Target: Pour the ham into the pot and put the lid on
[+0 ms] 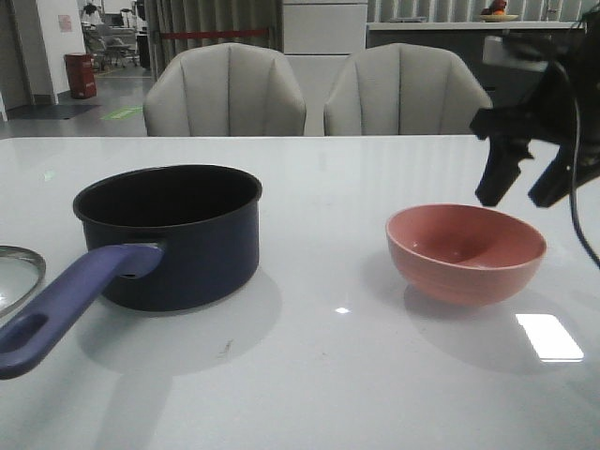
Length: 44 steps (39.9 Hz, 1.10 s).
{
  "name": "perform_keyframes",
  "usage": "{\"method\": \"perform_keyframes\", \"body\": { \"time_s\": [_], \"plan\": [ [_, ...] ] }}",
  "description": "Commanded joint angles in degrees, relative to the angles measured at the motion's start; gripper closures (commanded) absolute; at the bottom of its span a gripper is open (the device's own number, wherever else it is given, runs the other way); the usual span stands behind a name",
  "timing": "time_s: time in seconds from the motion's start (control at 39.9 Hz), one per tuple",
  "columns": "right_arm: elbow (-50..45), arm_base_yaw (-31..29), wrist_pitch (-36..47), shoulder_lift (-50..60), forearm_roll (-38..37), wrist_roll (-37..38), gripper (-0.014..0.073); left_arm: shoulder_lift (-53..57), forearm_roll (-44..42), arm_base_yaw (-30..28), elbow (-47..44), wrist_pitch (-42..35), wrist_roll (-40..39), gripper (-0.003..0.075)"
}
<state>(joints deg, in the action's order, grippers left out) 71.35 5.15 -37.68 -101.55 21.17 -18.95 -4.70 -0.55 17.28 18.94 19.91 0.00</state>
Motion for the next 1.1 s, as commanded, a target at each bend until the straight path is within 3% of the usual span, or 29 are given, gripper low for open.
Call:
{"method": "perform_keyframes", "body": {
  "time_s": [0.0,0.33,0.7,0.9,1.08],
  "plan": [
    [1.5,-0.4,1.2,8.2,0.0,-2.3,0.0091,-0.6,0.2,0.5,1.4,-4.5,0.0,0.0103],
    [-8.7,1.5,10.7,30.6,2.8,-3.2,0.0091,-0.6,0.2,0.5,1.4,-4.5,0.0,0.0103],
    [-34.0,12.4,30.9,58.2,2.8,-3.2,0.0091,-0.6,0.2,0.5,1.4,-4.7,0.0,0.0103],
    [-49.8,13.7,38.9,77.0,2.9,-3.2,0.0091,-0.6,0.5,0.5,1.4,-4.7,0.0,0.0103],
    [-58.4,13.7,39.5,88.8,2.9,-3.2,0.0091,-0.6,0.5,0.5,1.4,-4.7,0.0,0.0103]
  ]
}}
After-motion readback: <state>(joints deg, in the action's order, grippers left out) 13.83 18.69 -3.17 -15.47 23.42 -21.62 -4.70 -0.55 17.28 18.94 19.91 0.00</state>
